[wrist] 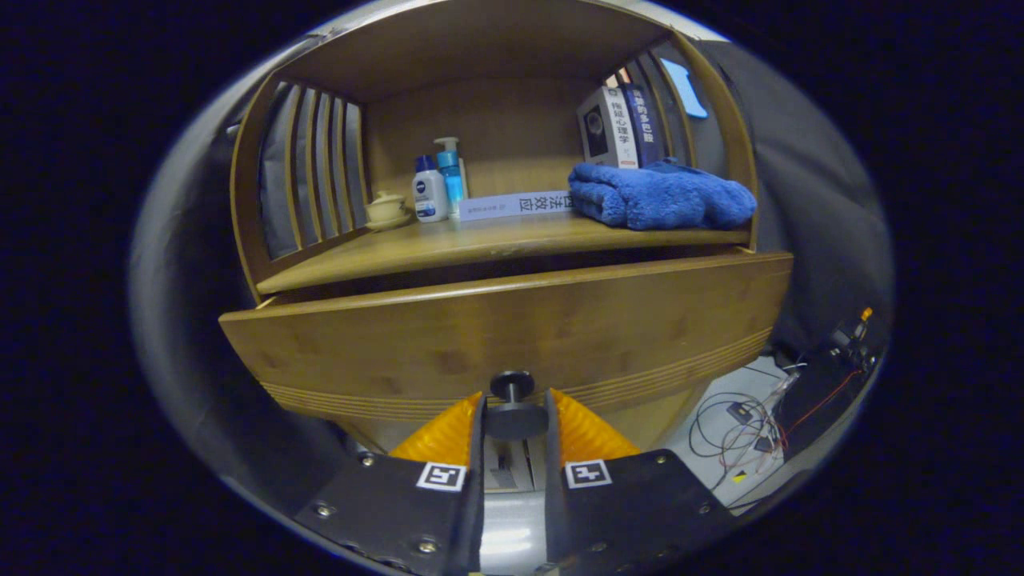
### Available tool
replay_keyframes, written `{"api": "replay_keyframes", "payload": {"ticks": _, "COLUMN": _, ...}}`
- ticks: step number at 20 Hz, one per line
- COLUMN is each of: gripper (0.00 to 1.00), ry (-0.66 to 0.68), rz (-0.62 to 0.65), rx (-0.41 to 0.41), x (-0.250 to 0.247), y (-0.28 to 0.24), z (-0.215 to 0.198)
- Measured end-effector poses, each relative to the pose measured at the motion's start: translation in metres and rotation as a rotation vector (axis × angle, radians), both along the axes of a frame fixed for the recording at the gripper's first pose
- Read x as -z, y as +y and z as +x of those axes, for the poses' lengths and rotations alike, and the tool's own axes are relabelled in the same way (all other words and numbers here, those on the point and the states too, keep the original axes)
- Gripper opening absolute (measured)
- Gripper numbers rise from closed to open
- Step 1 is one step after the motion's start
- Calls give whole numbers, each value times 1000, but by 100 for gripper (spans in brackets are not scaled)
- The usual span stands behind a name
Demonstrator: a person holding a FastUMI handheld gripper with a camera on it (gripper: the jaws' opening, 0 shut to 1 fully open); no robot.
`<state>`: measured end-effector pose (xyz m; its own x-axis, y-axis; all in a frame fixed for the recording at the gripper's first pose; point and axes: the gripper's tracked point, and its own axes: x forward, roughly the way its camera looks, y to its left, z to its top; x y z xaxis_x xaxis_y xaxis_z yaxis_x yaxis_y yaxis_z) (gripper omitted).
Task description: Pull open the drawer, take out the items inside it, and place them on the countertop above the cabinet.
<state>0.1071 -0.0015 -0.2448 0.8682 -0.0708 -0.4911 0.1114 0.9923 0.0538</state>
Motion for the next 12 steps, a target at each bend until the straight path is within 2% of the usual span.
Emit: {"api": "replay_keyframes", "payload": {"ticks": 12, "gripper": 31, "ry": 36, "rz": -53, "rx": 57, "x": -7, "y": -4, "z": -84}}
